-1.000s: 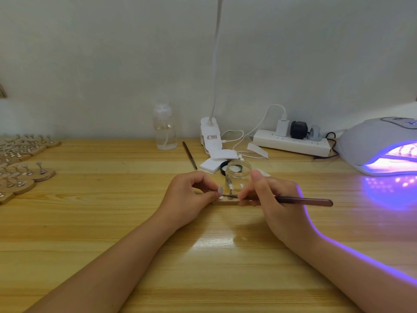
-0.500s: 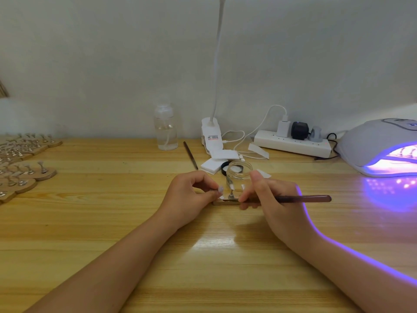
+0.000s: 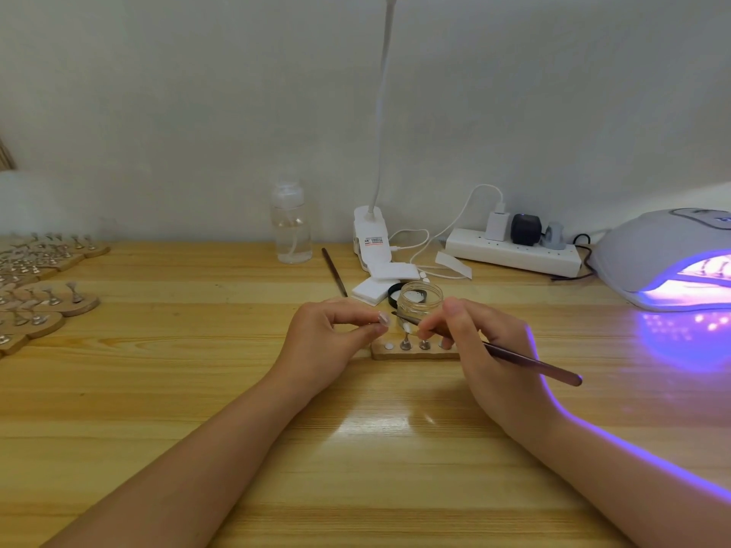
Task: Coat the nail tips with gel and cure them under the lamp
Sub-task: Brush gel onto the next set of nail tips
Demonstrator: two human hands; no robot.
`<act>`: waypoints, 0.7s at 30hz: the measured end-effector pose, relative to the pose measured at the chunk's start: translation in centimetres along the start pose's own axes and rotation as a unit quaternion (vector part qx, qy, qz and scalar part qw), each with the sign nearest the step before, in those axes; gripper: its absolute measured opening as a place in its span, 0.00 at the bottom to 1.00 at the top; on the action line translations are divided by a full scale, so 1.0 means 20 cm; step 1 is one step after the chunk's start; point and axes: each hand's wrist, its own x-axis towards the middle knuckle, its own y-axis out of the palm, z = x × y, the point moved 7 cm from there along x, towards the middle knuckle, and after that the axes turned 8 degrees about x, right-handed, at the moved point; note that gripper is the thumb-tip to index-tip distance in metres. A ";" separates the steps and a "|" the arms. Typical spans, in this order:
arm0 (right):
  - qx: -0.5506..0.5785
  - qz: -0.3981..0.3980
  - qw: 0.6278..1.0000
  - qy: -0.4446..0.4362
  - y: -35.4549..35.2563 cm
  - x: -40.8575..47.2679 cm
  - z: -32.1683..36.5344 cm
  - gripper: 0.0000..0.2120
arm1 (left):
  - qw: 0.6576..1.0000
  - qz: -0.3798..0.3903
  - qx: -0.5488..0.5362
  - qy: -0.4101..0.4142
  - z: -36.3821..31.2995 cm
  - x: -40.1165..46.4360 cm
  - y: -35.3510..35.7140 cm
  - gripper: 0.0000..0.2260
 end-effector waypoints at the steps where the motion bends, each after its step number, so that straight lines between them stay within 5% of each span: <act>1: -0.005 0.002 1.000 0.002 0.00 0.00 0.00 0.17 | 1.000 0.001 -0.005 -0.004 0.00 0.00 0.00 0.09; 7: 0.086 -0.005 0.996 0.034 0.01 -0.02 -0.03 0.19 | 0.999 0.002 -0.016 -0.029 0.02 0.00 0.00 0.09; 11: 0.006 0.009 1.000 0.002 0.01 0.00 0.00 0.16 | 0.999 0.005 -0.012 -0.030 0.02 0.00 0.01 0.09; 14: 0.062 0.013 0.998 0.030 0.02 -0.01 -0.02 0.17 | 0.999 0.009 -0.010 -0.033 0.01 0.00 0.01 0.10; 21: 0.105 -0.054 0.992 0.035 -0.04 -0.01 -0.03 0.18 | 0.998 0.044 -0.021 -0.034 -0.01 -0.02 0.04 0.07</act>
